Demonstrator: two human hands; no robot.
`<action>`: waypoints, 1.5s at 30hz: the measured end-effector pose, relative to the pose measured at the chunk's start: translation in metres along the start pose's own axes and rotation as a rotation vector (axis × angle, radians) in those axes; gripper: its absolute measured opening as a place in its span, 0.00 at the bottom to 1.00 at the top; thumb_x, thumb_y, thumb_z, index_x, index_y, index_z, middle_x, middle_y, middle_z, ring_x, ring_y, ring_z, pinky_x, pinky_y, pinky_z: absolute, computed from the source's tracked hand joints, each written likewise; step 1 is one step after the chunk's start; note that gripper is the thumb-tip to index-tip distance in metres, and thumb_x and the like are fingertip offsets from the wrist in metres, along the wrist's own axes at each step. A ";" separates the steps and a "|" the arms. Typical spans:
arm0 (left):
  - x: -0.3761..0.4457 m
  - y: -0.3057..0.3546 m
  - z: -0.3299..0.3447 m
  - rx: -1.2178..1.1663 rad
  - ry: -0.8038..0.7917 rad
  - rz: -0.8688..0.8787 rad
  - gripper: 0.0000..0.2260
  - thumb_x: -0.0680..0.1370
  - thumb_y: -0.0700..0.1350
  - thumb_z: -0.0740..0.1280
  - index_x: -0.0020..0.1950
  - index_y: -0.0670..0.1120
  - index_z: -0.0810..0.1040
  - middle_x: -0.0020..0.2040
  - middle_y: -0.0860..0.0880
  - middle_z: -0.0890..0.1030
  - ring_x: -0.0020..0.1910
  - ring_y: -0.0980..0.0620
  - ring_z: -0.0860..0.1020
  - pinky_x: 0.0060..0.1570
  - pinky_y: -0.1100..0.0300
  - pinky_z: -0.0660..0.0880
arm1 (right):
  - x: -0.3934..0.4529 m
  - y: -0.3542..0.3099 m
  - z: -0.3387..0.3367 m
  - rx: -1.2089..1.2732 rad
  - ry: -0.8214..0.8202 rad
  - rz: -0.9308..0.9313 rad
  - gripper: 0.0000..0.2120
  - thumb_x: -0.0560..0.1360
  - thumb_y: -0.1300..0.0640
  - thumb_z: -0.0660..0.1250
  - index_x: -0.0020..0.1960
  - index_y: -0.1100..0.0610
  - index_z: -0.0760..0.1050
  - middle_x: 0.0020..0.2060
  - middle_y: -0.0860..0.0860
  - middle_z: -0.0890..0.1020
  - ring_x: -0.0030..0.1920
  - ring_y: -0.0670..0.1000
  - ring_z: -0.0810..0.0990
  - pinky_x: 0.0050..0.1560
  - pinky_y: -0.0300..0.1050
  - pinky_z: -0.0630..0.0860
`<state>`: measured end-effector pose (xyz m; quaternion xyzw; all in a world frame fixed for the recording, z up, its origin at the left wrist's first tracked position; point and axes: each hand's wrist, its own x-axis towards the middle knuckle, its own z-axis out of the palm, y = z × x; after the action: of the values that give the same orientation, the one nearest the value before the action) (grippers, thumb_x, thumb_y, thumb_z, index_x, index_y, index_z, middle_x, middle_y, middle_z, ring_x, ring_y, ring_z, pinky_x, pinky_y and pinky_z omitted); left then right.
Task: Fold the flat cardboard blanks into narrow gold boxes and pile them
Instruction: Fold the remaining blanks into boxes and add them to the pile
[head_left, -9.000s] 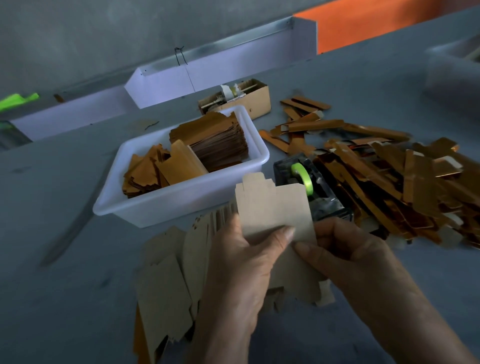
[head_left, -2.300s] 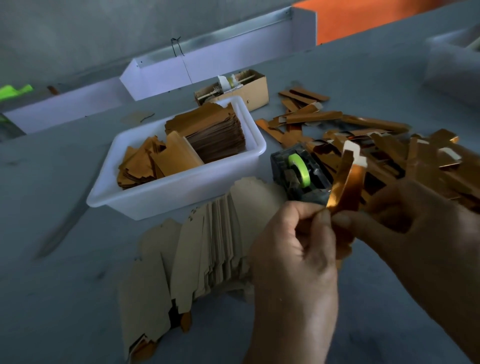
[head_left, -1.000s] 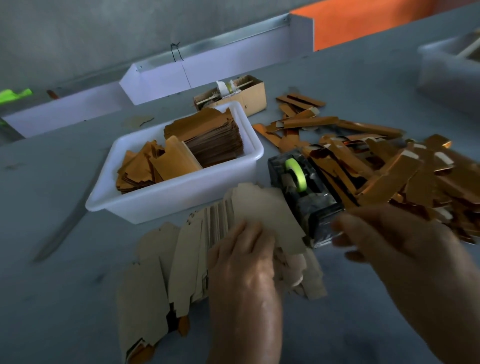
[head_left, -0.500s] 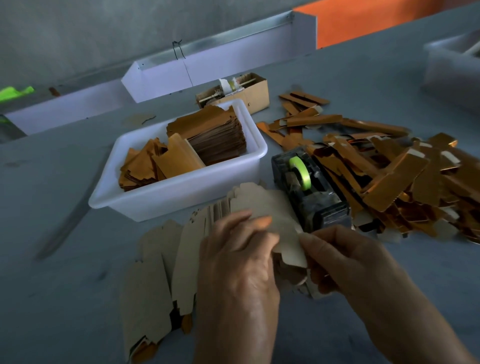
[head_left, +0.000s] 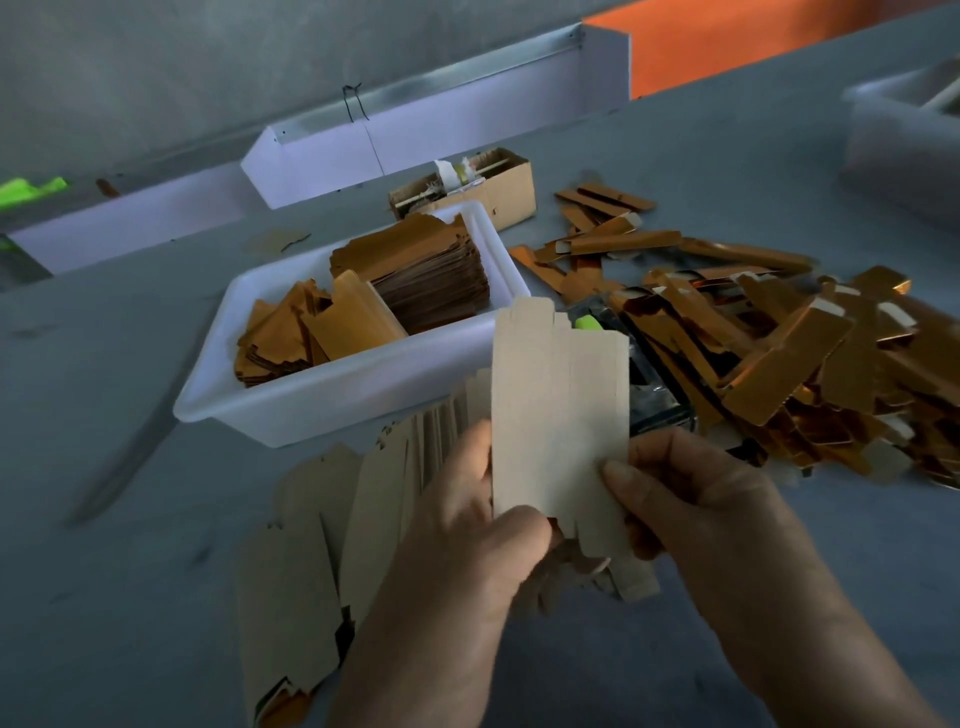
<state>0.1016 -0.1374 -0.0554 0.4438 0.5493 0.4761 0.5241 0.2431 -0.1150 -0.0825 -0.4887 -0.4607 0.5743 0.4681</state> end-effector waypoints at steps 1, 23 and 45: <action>0.000 0.001 -0.002 -0.018 -0.076 -0.005 0.23 0.63 0.38 0.63 0.47 0.64 0.82 0.47 0.54 0.85 0.47 0.55 0.83 0.53 0.50 0.78 | 0.000 0.002 -0.001 -0.024 0.012 -0.021 0.08 0.73 0.60 0.67 0.36 0.55 0.79 0.25 0.49 0.76 0.26 0.43 0.72 0.28 0.34 0.71; 0.010 -0.007 0.010 0.268 0.268 0.137 0.03 0.71 0.45 0.74 0.43 0.52 0.82 0.37 0.56 0.84 0.36 0.59 0.82 0.32 0.69 0.76 | -0.012 0.001 0.002 -0.385 0.146 -0.317 0.06 0.68 0.51 0.70 0.40 0.40 0.79 0.37 0.40 0.81 0.39 0.37 0.78 0.34 0.24 0.70; -0.004 0.006 0.011 0.262 -0.118 0.023 0.05 0.79 0.49 0.65 0.52 0.54 0.80 0.45 0.48 0.84 0.45 0.49 0.83 0.46 0.50 0.80 | -0.017 -0.015 0.003 -0.361 0.147 -0.196 0.18 0.61 0.35 0.61 0.45 0.43 0.78 0.36 0.43 0.82 0.44 0.34 0.78 0.35 0.29 0.72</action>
<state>0.1124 -0.1399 -0.0493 0.5420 0.5700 0.3794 0.4873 0.2429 -0.1303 -0.0648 -0.5581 -0.5661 0.3969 0.4588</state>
